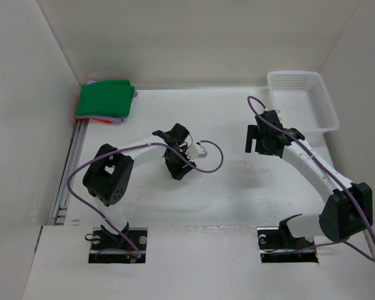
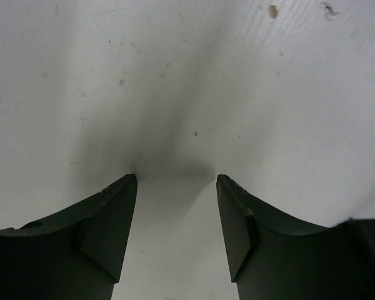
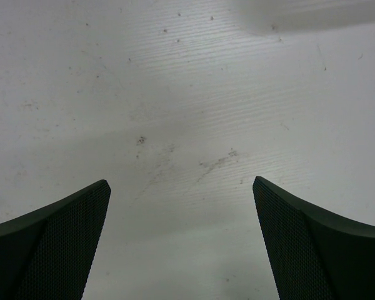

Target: Fold and stack the t-shirts

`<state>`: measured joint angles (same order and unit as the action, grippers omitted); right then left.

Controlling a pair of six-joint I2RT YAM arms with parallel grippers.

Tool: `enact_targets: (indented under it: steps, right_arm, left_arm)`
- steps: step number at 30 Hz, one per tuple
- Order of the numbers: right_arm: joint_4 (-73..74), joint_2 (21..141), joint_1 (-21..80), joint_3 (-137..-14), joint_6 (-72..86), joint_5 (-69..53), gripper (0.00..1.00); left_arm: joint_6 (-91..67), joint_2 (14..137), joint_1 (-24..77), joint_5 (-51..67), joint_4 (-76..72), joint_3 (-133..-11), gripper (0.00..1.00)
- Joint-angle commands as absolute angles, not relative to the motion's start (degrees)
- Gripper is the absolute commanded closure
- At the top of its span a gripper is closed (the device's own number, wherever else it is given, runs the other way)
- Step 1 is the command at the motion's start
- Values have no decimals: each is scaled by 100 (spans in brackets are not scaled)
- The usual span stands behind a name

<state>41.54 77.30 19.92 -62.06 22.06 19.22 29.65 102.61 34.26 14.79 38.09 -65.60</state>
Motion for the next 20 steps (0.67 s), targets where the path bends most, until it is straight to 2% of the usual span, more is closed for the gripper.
enact_targets:
  steps: [1, 20]
  right_arm:
    - [4061, 7576, 2017, -6074, 2259, 2101, 0]
    - [3991, 7041, 1823, -5784, 2426, 2065, 0]
  left_arm:
    - [3129, 10169, 3432, 1354, 3682, -6714, 48]
    - [3155, 10169, 3458, 1292, 3674, -6697, 48]
